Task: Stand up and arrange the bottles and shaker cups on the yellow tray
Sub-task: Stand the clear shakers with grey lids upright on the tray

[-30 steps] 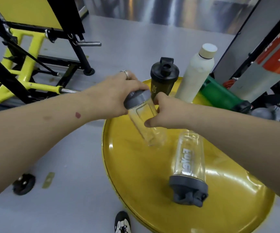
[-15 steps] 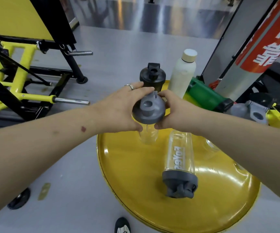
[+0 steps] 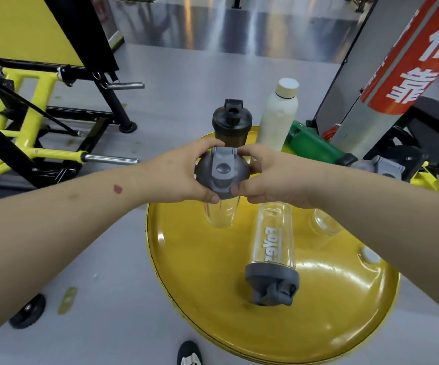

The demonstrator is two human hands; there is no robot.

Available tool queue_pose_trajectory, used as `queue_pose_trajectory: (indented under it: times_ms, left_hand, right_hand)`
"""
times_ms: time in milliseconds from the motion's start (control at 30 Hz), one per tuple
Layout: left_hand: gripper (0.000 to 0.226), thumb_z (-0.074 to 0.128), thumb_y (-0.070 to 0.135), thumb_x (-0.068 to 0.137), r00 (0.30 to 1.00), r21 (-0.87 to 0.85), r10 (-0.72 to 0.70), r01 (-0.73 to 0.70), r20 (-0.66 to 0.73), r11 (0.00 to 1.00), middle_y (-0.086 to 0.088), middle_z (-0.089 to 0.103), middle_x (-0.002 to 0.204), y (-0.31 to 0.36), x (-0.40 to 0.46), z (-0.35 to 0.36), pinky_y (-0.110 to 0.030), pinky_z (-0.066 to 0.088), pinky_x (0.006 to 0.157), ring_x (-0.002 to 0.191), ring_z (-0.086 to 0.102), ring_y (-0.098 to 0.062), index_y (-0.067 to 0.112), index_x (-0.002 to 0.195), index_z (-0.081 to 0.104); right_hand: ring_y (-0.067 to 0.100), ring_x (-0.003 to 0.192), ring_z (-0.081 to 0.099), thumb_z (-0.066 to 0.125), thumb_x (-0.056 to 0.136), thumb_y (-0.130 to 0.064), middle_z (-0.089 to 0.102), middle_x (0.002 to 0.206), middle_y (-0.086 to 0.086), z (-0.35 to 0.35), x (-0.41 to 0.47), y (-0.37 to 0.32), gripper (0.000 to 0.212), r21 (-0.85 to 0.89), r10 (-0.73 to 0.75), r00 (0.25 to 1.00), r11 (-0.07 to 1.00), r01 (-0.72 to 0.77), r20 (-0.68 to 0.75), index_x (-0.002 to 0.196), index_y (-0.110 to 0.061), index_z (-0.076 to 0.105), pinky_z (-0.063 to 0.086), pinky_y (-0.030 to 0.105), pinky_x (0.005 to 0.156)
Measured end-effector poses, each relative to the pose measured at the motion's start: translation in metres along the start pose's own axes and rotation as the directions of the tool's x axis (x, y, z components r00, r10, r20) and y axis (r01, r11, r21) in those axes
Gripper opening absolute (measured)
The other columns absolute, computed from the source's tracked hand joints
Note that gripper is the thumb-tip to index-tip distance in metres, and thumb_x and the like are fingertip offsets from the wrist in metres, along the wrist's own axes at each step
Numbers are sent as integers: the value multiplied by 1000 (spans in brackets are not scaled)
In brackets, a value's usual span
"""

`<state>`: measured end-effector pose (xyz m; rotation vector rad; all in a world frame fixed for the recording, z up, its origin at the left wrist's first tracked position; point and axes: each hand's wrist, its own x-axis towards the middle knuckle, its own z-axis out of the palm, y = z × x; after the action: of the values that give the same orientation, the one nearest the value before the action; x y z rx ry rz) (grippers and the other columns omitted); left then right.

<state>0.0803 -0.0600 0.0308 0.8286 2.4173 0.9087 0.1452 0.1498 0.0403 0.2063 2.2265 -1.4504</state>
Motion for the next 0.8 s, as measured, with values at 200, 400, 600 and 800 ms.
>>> queue_pose_trajectory:
  times_ms: [200,400,600,800]
  left_hand:
    - [107,94,29,63,999,39,-19,18,26,999,17,53,128,0,-1,-6,-13,47,82,115,56,-6,40,149,31]
    - [118,84,17,69,993,123,-56,43,102,991,6,37,157,17,-8,-18,-36,56,93,124,57,-20,44,157,10]
    - [75,67,10,78,960,274,207,-151,-189,950,4,47,137,67,-26,-28,-21,42,97,119,46,-10,30,146,41]
    - [39,56,2,80,968,82,247,-243,-37,966,13,66,95,88,-38,28,-17,51,68,84,63,-6,28,108,66]
  right_hand:
    - [25,112,65,86,77,-20,55,134,2,4,-1,-1,89,-42,11,1000,999,-12,-17,148,-36,34,59,41,90]
    - [27,114,61,85,78,-23,53,142,8,-11,-9,-9,100,-230,56,996,971,-70,-66,157,-32,25,56,41,95]
    - [26,110,60,72,86,-41,63,129,3,-28,-32,-10,65,-652,75,974,732,-200,-215,145,-24,49,51,35,86]
    - [27,110,62,64,93,-44,64,127,5,-18,-49,7,53,-899,227,968,394,-193,-108,139,-20,56,51,35,86]
